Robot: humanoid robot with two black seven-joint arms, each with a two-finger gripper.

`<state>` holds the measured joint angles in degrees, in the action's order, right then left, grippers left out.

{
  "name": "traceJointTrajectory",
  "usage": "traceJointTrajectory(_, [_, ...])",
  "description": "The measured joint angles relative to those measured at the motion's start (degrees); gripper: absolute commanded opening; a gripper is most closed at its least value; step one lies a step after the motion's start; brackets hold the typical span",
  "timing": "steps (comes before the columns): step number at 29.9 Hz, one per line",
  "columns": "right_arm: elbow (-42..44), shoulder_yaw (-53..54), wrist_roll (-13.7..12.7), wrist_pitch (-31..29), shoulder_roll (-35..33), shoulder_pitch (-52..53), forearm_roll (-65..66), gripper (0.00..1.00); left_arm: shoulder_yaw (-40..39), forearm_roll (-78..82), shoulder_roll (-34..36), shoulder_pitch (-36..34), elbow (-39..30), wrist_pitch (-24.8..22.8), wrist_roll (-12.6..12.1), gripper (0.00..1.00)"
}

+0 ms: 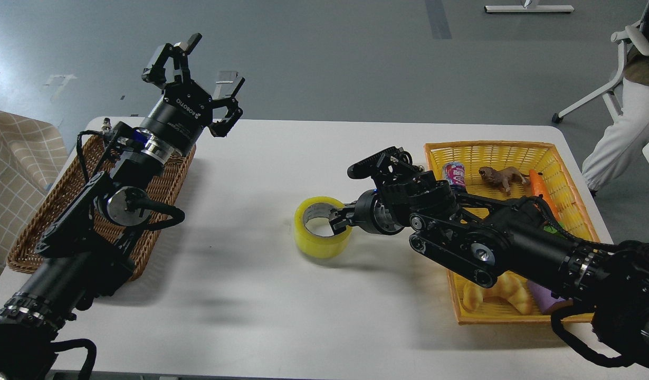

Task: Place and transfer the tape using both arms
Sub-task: 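Set the tape roll on the table and open the right gripper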

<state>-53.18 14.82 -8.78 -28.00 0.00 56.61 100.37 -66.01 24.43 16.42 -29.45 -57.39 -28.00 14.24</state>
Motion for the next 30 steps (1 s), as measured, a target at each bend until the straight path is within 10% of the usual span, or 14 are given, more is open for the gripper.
traceJointTrajectory(13, [0.26, 0.11, -0.12, 0.00, 0.00, -0.77, 0.09, 0.35, 0.03, 0.00, -0.06, 0.00, 0.00, 0.00, 0.00, 0.98])
traceJointTrajectory(17, [0.26, 0.12, -0.16, 0.00, 0.00, -1.25, 0.04, 0.99, 0.09, 0.00, -0.06, -0.05, 0.00, 0.00, 0.00, 0.98])
traceJointTrajectory(30, [-1.62, 3.68, -0.47, 0.00, -0.01, -1.62, -1.21, 1.00, 0.09, 0.00, 0.00, -0.07, 0.00, 0.00, 0.00, 0.98])
